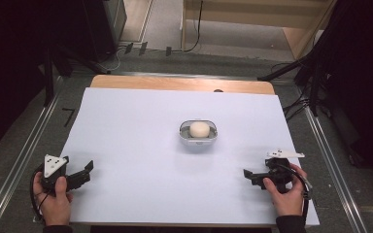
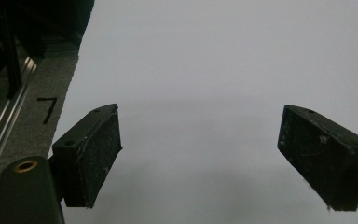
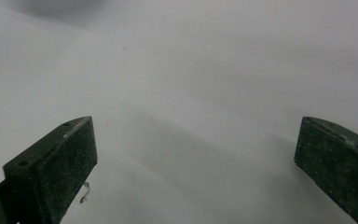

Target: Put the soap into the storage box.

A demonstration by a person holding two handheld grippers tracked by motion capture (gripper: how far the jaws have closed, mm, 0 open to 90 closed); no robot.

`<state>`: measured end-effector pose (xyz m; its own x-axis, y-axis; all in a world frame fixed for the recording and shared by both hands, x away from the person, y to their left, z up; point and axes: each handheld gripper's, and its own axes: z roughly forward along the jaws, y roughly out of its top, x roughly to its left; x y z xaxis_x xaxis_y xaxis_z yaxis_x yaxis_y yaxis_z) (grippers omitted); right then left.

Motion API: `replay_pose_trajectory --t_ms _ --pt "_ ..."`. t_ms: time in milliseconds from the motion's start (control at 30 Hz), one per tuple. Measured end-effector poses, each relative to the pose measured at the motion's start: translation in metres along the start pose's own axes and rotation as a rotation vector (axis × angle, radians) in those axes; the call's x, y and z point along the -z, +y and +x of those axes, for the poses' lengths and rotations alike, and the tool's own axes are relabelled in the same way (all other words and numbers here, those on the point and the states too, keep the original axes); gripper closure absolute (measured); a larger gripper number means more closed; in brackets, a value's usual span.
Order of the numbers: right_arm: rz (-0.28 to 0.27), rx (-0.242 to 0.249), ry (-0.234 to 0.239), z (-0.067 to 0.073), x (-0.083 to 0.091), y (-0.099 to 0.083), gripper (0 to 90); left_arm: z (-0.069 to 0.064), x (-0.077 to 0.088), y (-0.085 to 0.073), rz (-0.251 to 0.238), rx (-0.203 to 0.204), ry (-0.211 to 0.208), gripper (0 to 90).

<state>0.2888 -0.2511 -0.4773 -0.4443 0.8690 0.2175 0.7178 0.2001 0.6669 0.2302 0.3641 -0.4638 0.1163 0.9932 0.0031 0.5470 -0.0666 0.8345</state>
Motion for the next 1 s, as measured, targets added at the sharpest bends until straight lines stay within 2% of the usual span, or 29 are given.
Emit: replay_pose_trajectory --t_ms 200,500,800,1000 --pt "0.001 -0.005 -0.002 -0.005 0.004 -0.008 0.0 0.0 0.0 0.0 0.0 0.0 0.001 14.3" --pt "-0.026 -0.014 -0.006 -0.015 0.016 -0.019 0.0 0.0 0.0 0.0 -0.002 -0.001 0.002 14.3" --pt "-0.051 -0.042 -0.026 -0.03 0.033 -0.032 0.0 -0.001 0.0 0.0 -0.001 -0.006 0.002 14.3" --pt "-0.065 -0.053 -0.017 -0.04 0.042 -0.038 0.0 -0.001 0.0 0.0 0.0 -0.01 0.005 14.3"
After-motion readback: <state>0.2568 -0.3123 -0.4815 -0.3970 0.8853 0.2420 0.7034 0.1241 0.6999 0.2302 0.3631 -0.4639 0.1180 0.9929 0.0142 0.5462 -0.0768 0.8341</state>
